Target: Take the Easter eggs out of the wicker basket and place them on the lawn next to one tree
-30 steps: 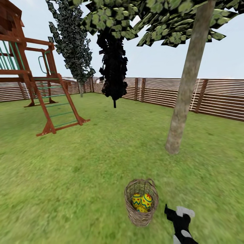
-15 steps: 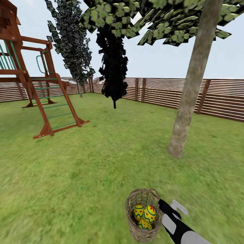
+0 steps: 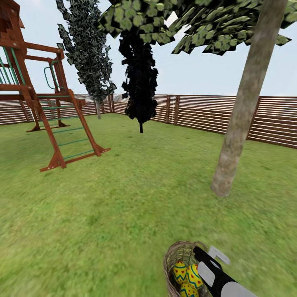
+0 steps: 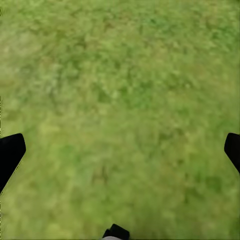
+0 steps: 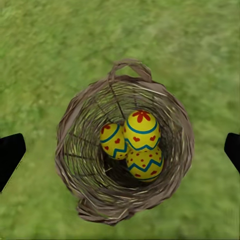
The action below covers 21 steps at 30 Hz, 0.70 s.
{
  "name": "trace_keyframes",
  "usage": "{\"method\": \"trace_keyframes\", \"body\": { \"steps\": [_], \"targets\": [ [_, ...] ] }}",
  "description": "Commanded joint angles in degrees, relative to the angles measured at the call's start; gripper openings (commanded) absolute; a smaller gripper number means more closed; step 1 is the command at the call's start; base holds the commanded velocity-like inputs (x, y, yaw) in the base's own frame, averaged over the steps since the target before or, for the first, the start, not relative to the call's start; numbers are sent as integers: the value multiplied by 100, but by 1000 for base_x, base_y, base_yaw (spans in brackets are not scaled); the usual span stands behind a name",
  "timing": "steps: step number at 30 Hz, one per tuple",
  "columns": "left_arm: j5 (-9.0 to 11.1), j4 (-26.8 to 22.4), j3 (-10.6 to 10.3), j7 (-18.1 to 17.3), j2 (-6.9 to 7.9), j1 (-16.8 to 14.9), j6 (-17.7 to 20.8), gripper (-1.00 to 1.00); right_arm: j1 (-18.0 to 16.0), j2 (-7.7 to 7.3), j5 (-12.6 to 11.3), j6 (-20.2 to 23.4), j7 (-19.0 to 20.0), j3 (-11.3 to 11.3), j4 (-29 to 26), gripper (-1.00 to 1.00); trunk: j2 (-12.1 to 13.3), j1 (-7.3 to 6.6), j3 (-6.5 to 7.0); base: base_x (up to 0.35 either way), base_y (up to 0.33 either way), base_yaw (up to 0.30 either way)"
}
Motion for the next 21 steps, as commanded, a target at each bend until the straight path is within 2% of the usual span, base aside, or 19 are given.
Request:
{"method": "trace_keyframes", "body": {
  "steps": [1,7,13,15,19,21],
  "targets": [
    [31,4,-11,-1,-1,-4,-15,100,-3,3,-26,-25,-8,-4,-2,100,-10,6,-10,261,242,0],
    [31,4,-13,-1,-4,-4,-15,100,-1,-4,-31,-22,-23,-10,-9,100,-10,6,-10,272,210,0],
    [31,-5,-16,-1,-6,-4,-15,100,-3,-20,-41,-26,-34,-25,-31,100,-10,6,-10,257,-6,0],
    [33,-67,-15,-1,-6,-4,-15,100,-3,-99,-43,-34,-10,-22,-33,100,-10,6,-10,48,-5,0],
    [38,-288,-16,-1,-34,-4,-8,100,-5,-382,-33,-38,17,-6,-18,100,-170,94,-82,14,-1,0],
    [36,-313,-16,-1,-37,-4,-7,100,-6,-468,-36,-35,20,-4,-12,100,-251,138,-118,4,0,0]
  ]
}}
